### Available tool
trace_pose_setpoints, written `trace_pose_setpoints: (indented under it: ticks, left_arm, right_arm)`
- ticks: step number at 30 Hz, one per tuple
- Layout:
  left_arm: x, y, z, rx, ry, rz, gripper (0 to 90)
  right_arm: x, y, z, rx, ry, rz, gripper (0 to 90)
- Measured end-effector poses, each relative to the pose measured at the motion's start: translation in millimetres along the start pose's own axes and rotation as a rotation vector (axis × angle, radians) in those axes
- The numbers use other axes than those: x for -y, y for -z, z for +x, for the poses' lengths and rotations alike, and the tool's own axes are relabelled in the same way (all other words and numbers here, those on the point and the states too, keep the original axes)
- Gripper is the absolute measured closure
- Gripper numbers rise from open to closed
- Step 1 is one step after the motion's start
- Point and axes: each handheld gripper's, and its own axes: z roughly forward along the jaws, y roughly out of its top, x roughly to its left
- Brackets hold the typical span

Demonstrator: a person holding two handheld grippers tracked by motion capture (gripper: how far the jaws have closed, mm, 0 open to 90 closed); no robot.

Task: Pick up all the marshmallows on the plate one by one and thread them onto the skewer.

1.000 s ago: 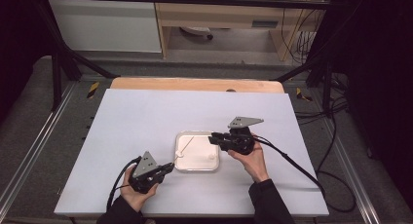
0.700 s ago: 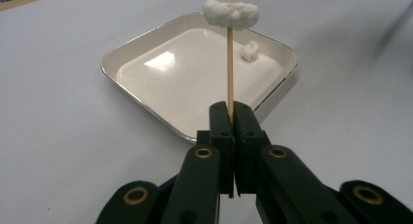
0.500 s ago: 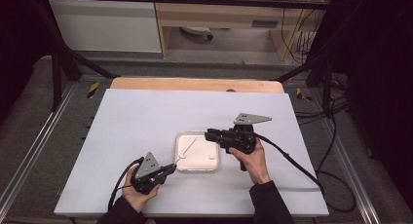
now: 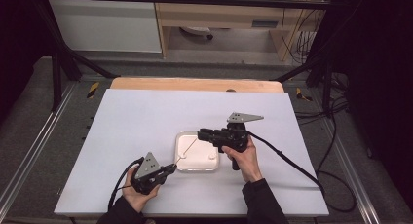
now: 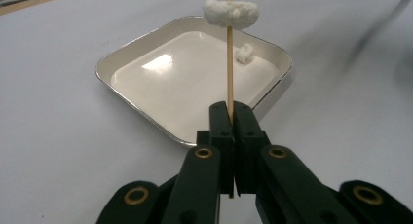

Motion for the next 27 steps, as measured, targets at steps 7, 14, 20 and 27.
trace_pose_setpoints:
  ticks: [7,14,20,27]
  left_arm:
    - [-0.2,0.4,-0.9,0.002,-0.007,-0.003,88.6]
    - [-0.2,0.2,-0.7,-0.002,-0.006,-0.001,88.6]
    - [0.6,-0.6,-0.3,-0.004,-0.006,0.009,88.6]
    - [0.8,-1.4,-1.2,-0.001,-0.012,0.015,88.7]
  right_arm:
    - [2.2,-4.3,-1.5,-0.016,-0.019,-0.002,75.1]
    - [6.6,-9.5,-1.6,-0.036,-0.040,0.005,76.2]
    - [11.2,-13.9,-0.7,-0.045,-0.050,0.006,78.2]
    - [13.4,-14.8,1.6,-0.053,-0.057,0.001,79.4]
